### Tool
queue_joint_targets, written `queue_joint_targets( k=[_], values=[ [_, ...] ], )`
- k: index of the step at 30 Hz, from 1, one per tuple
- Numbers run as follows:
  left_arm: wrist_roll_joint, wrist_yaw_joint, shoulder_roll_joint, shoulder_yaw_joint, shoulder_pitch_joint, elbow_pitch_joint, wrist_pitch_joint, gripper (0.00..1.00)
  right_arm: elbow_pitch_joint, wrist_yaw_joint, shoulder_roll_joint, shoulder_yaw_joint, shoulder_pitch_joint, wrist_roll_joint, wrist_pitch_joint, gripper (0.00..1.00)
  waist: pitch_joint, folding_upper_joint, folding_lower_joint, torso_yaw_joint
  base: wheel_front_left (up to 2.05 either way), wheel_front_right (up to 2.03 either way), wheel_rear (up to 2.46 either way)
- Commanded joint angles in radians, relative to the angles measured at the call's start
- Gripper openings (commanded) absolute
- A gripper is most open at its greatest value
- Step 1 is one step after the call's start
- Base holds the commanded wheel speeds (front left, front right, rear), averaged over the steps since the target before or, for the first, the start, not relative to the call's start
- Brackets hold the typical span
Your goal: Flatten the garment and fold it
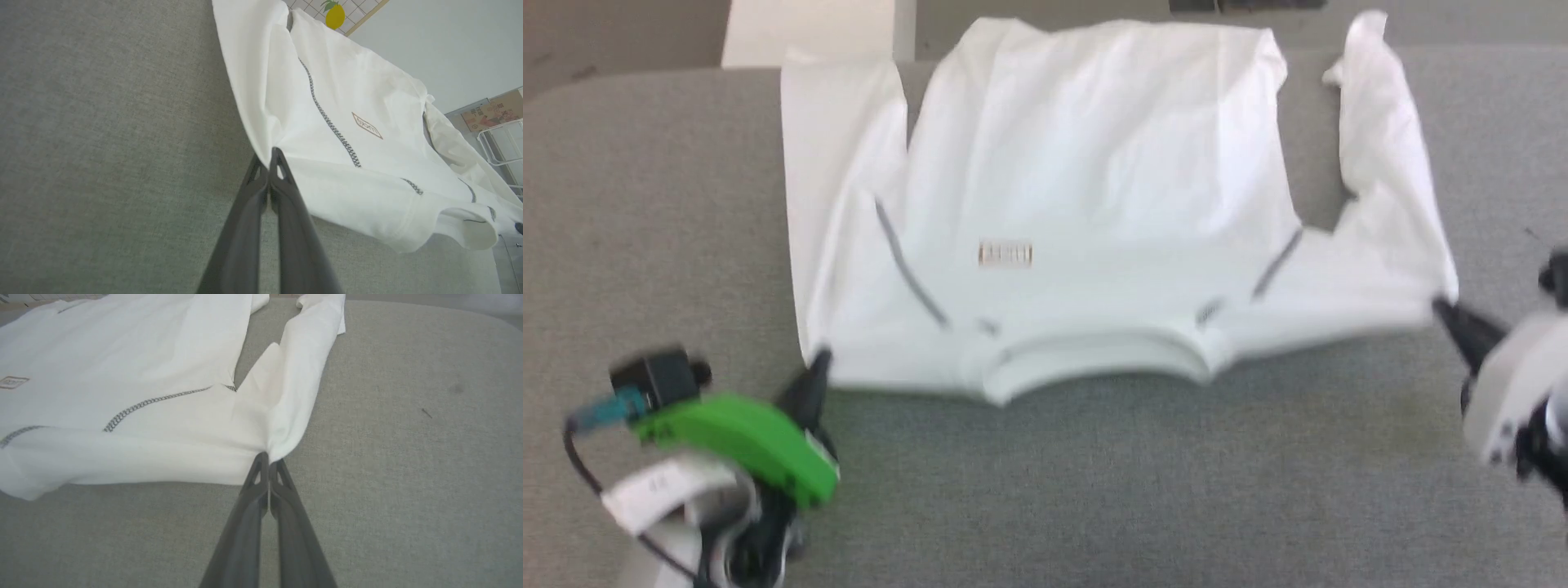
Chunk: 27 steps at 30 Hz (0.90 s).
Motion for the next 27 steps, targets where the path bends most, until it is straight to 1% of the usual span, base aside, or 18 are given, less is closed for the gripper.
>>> queue_joint_targets(
  k=[1,3,6,8,12,16,21,27],
  values=[
    [-0.008,0.022,0.018,0.007,0.067,-0.028,0.015,0.00,-0.046,-0.002,0.028,-0.040,0.069,-0.025,0.026,0.00,-0.084,-0.0001,0.0001,0.018,0.00,0.00,0.00],
    [-0.013,0.043,0.023,0.000,0.153,-0.062,0.040,0.00,-0.111,-0.002,0.084,-0.095,0.164,-0.050,0.062,0.00,-0.099,-0.0001,0.0001,0.023,0.00,0.00,0.00],
    [-0.029,0.061,0.028,-0.012,0.256,-0.085,0.077,0.00,-0.187,-0.002,0.165,-0.162,0.279,-0.105,0.112,0.00,-0.118,-0.0001,0.0001,0.028,0.00,0.00,0.00],
    [-0.043,0.071,0.026,-0.027,0.308,-0.095,0.105,0.00,-0.214,-0.002,0.218,-0.197,0.333,-0.131,0.138,0.00,-0.129,-0.0001,0.0001,0.030,0.00,0.00,0.00],
    [-0.049,0.082,0.043,-0.052,0.388,-0.097,0.151,0.00,-0.232,-0.002,0.288,-0.254,0.421,-0.178,0.186,0.00,-0.144,-0.0001,0.0001,0.039,0.00,0.00,0.00],
    [-0.041,0.088,0.058,-0.076,0.430,-0.078,0.176,0.00,-0.210,-0.002,0.318,-0.295,0.476,-0.226,0.207,0.00,-0.151,-0.0001,0.0001,0.044,0.00,0.00,0.00],
    [-0.020,0.095,0.054,-0.101,0.438,-0.070,0.174,0.00,-0.150,-0.002,0.328,-0.302,0.496,-0.244,0.196,0.00,-0.157,-0.0001,0.0001,0.048,0.00,0.00,0.00],
    [-0.015,0.066,0.028,-0.118,0.408,-0.058,0.137,0.00,-0.035,-0.002,0.329,-0.259,0.478,-0.218,0.137,0.00,-0.157,-0.0001,0.0001,0.051,0.00,0.00,0.00]
  ],
)
